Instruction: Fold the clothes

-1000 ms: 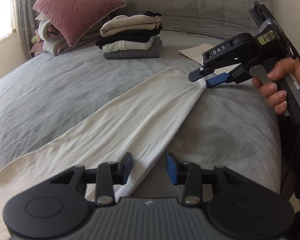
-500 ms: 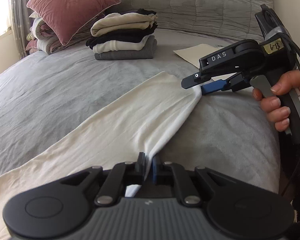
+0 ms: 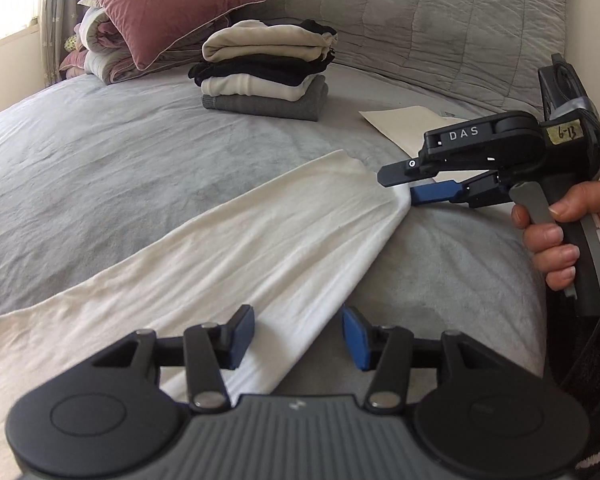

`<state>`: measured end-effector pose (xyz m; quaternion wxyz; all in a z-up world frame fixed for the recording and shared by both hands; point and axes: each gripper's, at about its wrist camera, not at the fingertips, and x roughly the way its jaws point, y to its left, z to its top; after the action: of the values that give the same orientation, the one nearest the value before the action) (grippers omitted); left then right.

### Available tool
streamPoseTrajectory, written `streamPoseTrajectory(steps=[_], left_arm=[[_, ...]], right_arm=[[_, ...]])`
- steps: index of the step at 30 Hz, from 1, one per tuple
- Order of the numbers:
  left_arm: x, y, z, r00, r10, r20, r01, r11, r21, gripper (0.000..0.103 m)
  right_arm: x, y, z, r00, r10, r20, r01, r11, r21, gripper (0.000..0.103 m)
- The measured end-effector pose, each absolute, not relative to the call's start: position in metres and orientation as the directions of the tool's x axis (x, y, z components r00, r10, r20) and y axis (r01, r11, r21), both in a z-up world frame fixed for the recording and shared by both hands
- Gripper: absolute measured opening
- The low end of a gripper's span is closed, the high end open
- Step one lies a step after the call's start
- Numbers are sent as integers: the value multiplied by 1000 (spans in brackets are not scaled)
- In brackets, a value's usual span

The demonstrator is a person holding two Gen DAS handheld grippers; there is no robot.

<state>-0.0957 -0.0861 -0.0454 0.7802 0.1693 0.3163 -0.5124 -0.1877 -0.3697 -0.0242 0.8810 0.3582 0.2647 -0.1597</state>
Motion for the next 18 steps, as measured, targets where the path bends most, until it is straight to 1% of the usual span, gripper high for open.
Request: streamPoseTrajectory(steps=[6, 11, 15, 18], left_arm=[[-95, -80, -34, 264, -724, -637, 913, 401, -77, 53], [-75, -72, -41, 294, -688, -664, 879, 468, -96, 52], [-82, -73, -42, 290, -678, -676, 893, 445, -63, 53], [-84, -73, -42, 278, -683, -676, 899, 433, -68, 54]], right_arm=[[-191, -369, -23, 809, -94, -580, 472, 692, 546, 51], [-189, -364, -24, 809, -116, -577, 468, 721, 511, 51], [-188, -362, -24, 804, -132, -579, 477, 724, 498, 51], [-187, -360, -23, 802, -140, -580, 477, 734, 483, 51]])
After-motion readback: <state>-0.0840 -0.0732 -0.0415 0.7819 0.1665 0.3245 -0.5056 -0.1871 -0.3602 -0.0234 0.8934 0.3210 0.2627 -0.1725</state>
